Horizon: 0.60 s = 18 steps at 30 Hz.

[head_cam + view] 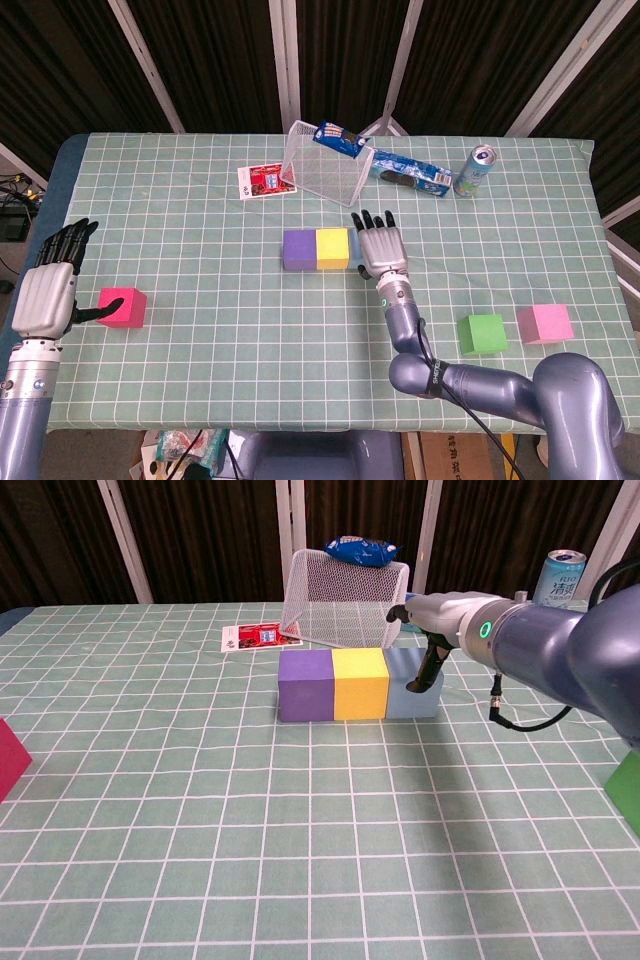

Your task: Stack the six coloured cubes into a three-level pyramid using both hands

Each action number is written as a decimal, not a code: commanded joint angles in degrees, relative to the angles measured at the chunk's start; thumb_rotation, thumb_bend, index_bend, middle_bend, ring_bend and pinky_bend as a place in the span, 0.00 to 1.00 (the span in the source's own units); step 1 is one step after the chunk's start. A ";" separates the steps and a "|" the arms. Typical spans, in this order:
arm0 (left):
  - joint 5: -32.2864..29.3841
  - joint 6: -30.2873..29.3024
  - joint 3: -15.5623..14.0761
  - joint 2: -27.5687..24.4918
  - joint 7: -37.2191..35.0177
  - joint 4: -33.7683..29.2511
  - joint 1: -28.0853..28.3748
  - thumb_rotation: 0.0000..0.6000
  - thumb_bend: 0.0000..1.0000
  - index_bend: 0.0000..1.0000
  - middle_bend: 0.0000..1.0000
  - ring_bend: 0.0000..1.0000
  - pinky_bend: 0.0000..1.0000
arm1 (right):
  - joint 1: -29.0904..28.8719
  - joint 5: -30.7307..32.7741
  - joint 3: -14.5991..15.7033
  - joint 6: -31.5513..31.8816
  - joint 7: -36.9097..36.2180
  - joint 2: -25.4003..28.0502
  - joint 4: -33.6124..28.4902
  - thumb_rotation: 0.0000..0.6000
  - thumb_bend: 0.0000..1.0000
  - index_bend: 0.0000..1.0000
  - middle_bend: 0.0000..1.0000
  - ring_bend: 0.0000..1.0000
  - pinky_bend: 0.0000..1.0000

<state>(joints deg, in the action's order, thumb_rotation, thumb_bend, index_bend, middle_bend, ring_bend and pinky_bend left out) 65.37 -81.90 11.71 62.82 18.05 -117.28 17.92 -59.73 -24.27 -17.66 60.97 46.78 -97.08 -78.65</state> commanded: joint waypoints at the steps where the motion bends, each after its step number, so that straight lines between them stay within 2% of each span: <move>1: 0.01 -0.02 0.01 -0.03 -0.06 -0.05 -0.03 1.00 0.14 0.00 0.02 0.00 0.05 | 0.96 0.53 0.20 1.08 0.12 1.24 -1.84 1.00 0.32 0.00 0.07 0.14 0.00; 18: 0.35 0.19 -0.20 0.08 0.25 -0.57 0.10 1.00 0.14 0.00 0.02 0.00 0.05 | 4.63 2.11 1.43 2.39 -1.79 4.91 -7.85 1.00 0.32 0.00 0.07 0.12 0.00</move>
<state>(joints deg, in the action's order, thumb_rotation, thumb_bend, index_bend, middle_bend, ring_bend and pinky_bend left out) 65.72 -81.71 11.51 62.90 18.30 -117.84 18.02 -55.10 -22.16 -16.23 63.36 44.98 -92.17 -86.51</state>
